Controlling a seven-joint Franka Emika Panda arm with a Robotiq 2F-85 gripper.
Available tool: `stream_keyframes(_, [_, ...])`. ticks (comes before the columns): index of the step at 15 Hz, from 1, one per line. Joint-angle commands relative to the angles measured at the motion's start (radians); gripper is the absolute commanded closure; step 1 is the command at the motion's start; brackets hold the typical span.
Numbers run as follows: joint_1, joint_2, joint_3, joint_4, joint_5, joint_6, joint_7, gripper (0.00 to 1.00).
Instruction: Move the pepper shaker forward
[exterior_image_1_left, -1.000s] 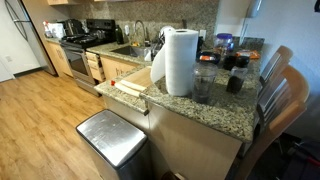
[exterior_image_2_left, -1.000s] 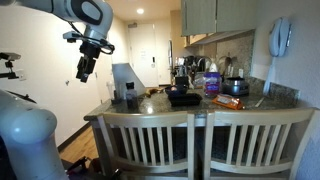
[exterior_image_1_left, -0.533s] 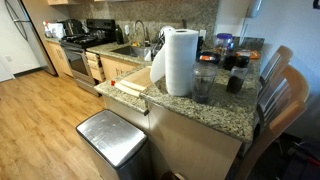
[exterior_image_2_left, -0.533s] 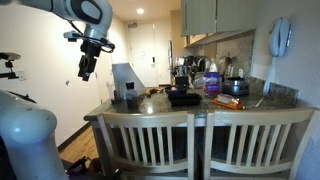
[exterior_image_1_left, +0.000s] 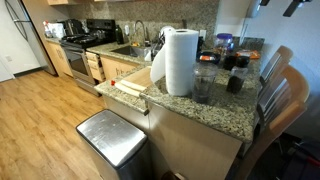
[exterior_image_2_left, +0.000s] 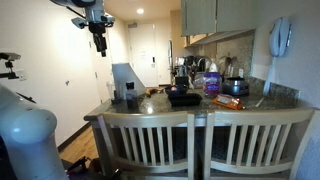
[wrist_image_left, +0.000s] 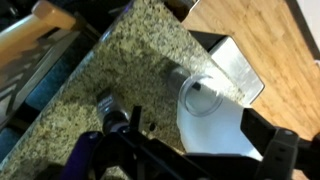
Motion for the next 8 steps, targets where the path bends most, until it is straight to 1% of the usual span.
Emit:
stream_keyframes(1, [0.005, 0.01, 0.001, 0.011, -0.028, 0.024, 0.013, 0.0])
stream_keyframes(3, [0.0, 0.012, 0.003, 0.015, -0.043, 0.032, 0.016, 0.0])
stream_keyframes(4, [-0.019, 0.025, 0.009, 0.003, -0.074, 0.044, 0.033, 0.0])
stream_keyframes(5, [-0.054, 0.03, 0.018, -0.038, -0.12, 0.123, 0.071, 0.0])
stream_keyframes(8, [-0.11, 0.065, -0.01, -0.125, -0.235, 0.279, 0.141, 0.0])
